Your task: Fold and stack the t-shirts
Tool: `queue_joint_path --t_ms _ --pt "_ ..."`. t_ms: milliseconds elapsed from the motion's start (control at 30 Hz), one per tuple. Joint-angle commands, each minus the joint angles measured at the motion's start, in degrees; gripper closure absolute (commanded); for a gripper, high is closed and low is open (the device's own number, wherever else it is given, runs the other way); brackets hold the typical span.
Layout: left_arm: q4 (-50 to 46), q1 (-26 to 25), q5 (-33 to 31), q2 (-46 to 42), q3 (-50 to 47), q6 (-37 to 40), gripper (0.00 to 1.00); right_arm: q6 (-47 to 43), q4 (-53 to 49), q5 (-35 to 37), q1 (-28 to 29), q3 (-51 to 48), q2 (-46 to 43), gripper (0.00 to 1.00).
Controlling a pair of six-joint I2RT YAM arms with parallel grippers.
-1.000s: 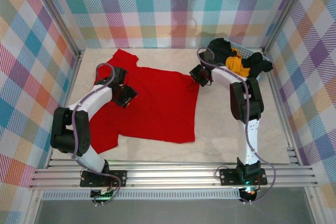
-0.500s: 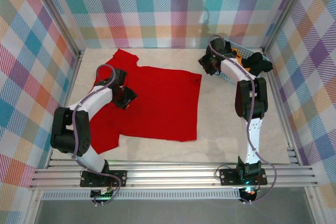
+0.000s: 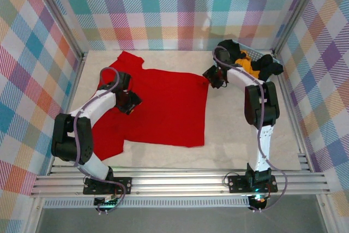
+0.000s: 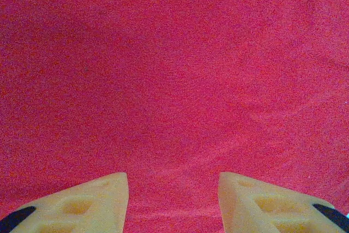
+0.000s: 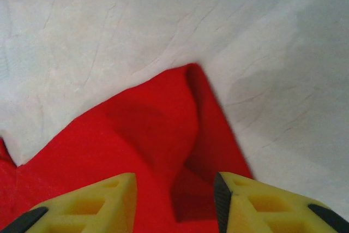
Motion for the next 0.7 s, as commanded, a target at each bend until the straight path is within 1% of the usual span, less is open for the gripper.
queue_joint_path --t_ms 0,100,167,267,400,567,667 --pt "-1.89 -0.07 -0.29 -1.84 -0.18 0.76 0.53 1.99 1.71 -1.69 0.44 2.08 3.24 0.60" --pt "-1.68 -0.03 -0.11 -1.92 -0.58 0.67 0.53 2.82 2.10 -1.78 0.52 2.99 4.60 0.61" --pt "-1.69 -0.05 -0.06 -1.84 -0.73 0.65 0.53 3.20 0.29 -1.48 0.50 4.12 5.33 0.61" --pt "-1.63 -0.06 0.01 -1.70 -0.58 0.80 0.53 3.91 0.14 0.11 0.80 2.72 4.51 0.60" --pt "-1.66 -0.05 0.39 -1.64 -0.17 0.84 0.53 4.19 1.79 0.24 0.72 3.00 5.46 0.62" --pt "-2.21 -0.01 0.19 -2.60 0.07 1.39 0.53 4.76 0.32 0.33 0.68 6.58 7.75 0.72" --pt "-2.30 0.17 0.27 -2.69 -0.17 1.59 0.53 5.50 0.10 0.84 0.64 6.84 8.20 0.79"
